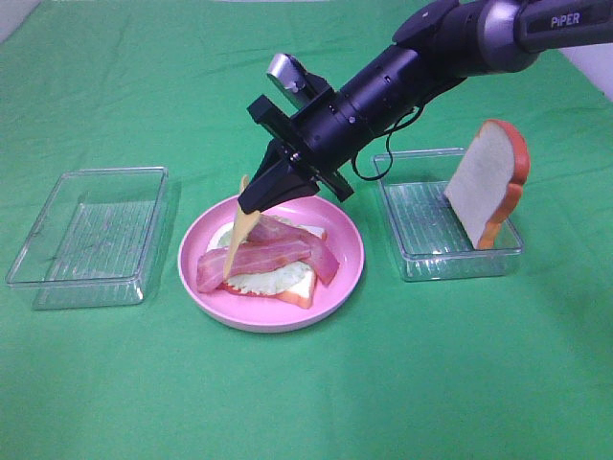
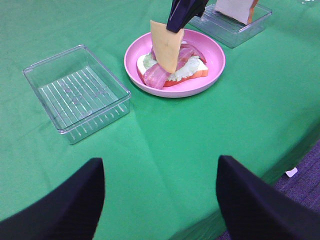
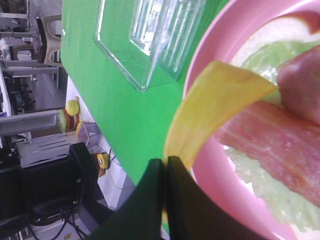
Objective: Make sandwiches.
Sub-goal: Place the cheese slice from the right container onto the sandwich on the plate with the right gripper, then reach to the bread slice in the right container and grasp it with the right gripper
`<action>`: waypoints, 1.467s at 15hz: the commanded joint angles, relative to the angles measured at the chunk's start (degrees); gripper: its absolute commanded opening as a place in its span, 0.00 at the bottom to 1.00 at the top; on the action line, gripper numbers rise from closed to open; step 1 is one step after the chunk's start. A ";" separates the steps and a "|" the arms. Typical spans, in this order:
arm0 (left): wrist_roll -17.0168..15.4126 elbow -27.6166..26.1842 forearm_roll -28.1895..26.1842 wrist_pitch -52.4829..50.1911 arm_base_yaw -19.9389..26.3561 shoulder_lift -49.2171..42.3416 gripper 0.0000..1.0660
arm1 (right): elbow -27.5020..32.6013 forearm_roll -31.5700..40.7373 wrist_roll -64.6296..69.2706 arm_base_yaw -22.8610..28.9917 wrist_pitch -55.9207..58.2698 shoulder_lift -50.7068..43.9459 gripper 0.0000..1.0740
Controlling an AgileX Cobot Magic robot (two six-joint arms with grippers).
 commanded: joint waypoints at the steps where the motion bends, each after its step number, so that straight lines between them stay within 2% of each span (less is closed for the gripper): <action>1: -0.17 0.11 -0.23 -0.69 -0.11 -1.20 0.58 | 0.29 -2.41 2.52 -0.06 -1.60 0.17 0.00; 3: -0.17 0.11 -0.23 -0.69 -0.11 -1.20 0.58 | 0.29 -6.07 5.56 -0.06 -3.09 0.17 0.02; 4: -0.17 0.11 -0.23 -0.69 -0.11 -1.20 0.58 | 0.29 -7.79 6.93 -0.06 -3.95 0.17 0.12; 5: -0.17 0.11 -0.23 -0.69 -0.11 -1.20 0.58 | 0.29 -9.63 8.19 -0.11 -4.41 0.17 0.39; 6: -0.17 0.11 -0.23 -0.69 -0.11 -1.20 0.58 | 0.29 -10.37 8.19 -0.17 -4.41 -0.06 0.50; 7: -0.17 0.11 -0.23 -0.69 -0.11 -1.20 0.58 | 0.23 -11.06 8.54 -0.17 -4.41 -0.57 0.58; 9: -0.17 0.11 -0.23 -0.69 -0.11 -1.20 0.58 | 0.23 -13.06 9.63 -0.17 -4.41 -2.12 0.66; 12: -0.17 0.11 -0.23 -0.69 -0.11 -1.20 0.58 | -0.69 -21.54 15.07 -0.17 -4.35 -7.10 0.67; 15: -0.17 0.11 -0.23 -0.69 -0.11 -1.20 0.58 | -2.41 -35.58 23.84 -0.17 -3.15 -12.78 0.67; 18: -0.17 0.11 -0.23 -0.69 -0.11 -1.20 0.58 | -4.81 -53.06 32.26 -0.23 2.92 -16.84 0.67; 20: -0.17 0.11 -0.23 -0.69 -0.11 -1.20 0.58 | -5.73 -60.50 34.38 -0.23 5.21 -17.48 0.67; 22: -0.17 0.11 -0.23 -0.69 -0.11 -1.20 0.58 | -5.73 -66.41 34.61 -0.23 6.82 -17.48 0.71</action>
